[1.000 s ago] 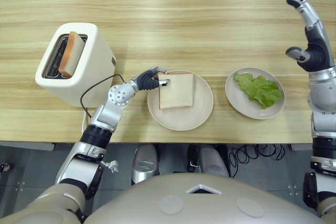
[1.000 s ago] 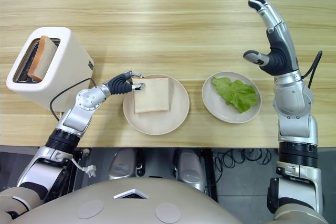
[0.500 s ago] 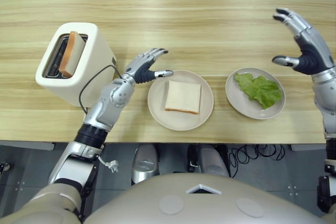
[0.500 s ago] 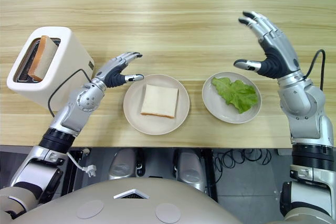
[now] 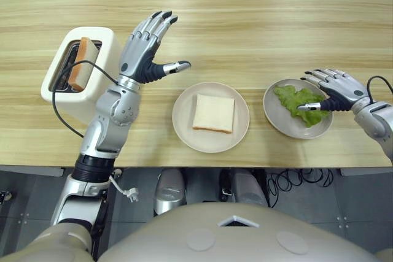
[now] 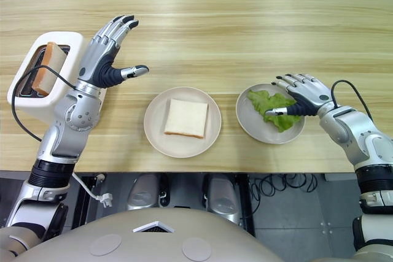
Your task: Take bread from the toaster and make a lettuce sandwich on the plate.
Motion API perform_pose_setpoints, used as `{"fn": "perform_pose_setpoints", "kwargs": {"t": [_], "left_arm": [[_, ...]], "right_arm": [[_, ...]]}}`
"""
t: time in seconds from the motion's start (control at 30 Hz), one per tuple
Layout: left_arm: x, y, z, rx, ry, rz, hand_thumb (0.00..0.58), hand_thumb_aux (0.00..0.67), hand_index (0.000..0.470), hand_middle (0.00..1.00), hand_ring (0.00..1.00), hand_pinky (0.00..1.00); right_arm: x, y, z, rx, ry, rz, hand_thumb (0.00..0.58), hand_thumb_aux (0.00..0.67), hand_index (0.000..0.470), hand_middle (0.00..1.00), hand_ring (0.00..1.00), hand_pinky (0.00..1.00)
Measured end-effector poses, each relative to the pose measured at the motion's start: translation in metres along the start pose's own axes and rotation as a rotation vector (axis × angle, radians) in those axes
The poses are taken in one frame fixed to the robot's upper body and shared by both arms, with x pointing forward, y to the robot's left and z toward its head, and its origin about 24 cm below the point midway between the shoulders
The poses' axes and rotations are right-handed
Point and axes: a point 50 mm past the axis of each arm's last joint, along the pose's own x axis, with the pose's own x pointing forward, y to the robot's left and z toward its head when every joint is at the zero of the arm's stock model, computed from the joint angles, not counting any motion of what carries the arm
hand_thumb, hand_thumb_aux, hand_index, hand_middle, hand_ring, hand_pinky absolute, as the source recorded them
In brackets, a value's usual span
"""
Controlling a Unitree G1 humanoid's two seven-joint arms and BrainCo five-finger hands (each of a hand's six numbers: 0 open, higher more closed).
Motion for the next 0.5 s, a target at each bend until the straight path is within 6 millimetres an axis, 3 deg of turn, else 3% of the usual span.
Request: {"fn": "perform_pose_setpoints", "kwargs": {"t": [0.37,0.5], "left_arm": [[-0.002,0.009,0.013,-0.053,-0.043,0.037,0.0,0.0,0.0,0.0,0.0,0.0],[-0.003,0.013,0.02,-0.067,-0.066,0.047,0.0,0.0,0.0,0.0,0.0,0.0]], "right_arm": [[0.011,0.041,0.008,-0.119,-0.015,0.132,0.0,0.0,0.0,0.0,0.0,0.0],[0.015,0.043,0.007,-0.172,-0.007,0.139,0.0,0.0,0.0,0.0,0.0,0.0]]}}
